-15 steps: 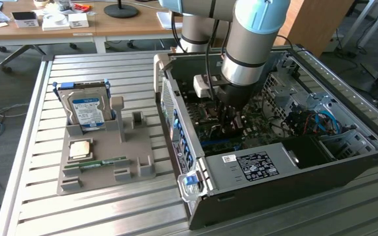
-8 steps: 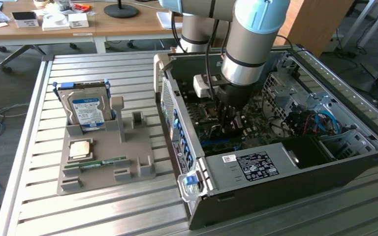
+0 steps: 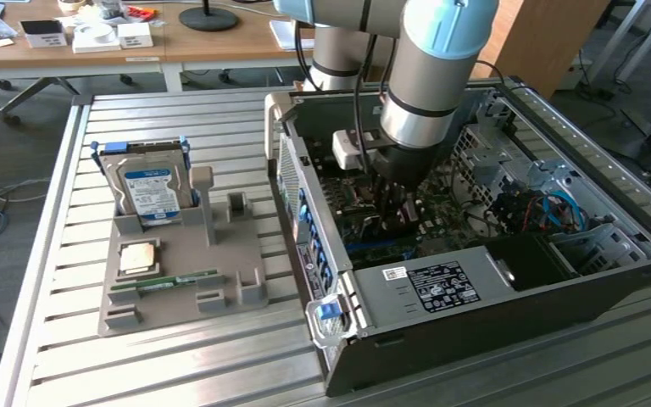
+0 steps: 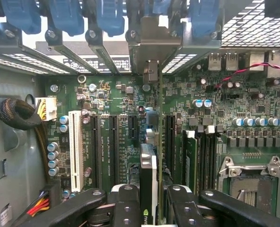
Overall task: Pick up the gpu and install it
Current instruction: 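Insert the gpu into the slot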
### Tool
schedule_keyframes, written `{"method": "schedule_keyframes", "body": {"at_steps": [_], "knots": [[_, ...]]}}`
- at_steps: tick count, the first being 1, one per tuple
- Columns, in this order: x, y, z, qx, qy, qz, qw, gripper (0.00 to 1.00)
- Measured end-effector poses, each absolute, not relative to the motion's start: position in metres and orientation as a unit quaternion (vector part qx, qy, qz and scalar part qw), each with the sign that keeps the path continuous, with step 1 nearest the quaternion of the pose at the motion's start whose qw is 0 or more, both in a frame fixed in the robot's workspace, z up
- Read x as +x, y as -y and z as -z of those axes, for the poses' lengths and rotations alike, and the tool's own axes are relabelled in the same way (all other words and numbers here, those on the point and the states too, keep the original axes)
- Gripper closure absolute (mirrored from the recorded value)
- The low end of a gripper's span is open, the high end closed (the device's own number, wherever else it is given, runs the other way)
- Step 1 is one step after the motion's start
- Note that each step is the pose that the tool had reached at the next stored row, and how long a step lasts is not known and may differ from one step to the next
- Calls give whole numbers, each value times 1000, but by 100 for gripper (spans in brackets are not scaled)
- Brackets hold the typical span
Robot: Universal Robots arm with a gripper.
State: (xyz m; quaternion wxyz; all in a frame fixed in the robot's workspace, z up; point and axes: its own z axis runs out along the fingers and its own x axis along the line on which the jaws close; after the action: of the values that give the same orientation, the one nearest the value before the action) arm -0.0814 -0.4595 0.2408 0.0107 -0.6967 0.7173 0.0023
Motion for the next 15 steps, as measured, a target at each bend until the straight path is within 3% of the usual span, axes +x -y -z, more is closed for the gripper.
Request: {"method": "schedule_keyframes", "body": {"at_steps": [15], "knots": [[-84,459,-239,-699,-715,-2,11,73]]}}
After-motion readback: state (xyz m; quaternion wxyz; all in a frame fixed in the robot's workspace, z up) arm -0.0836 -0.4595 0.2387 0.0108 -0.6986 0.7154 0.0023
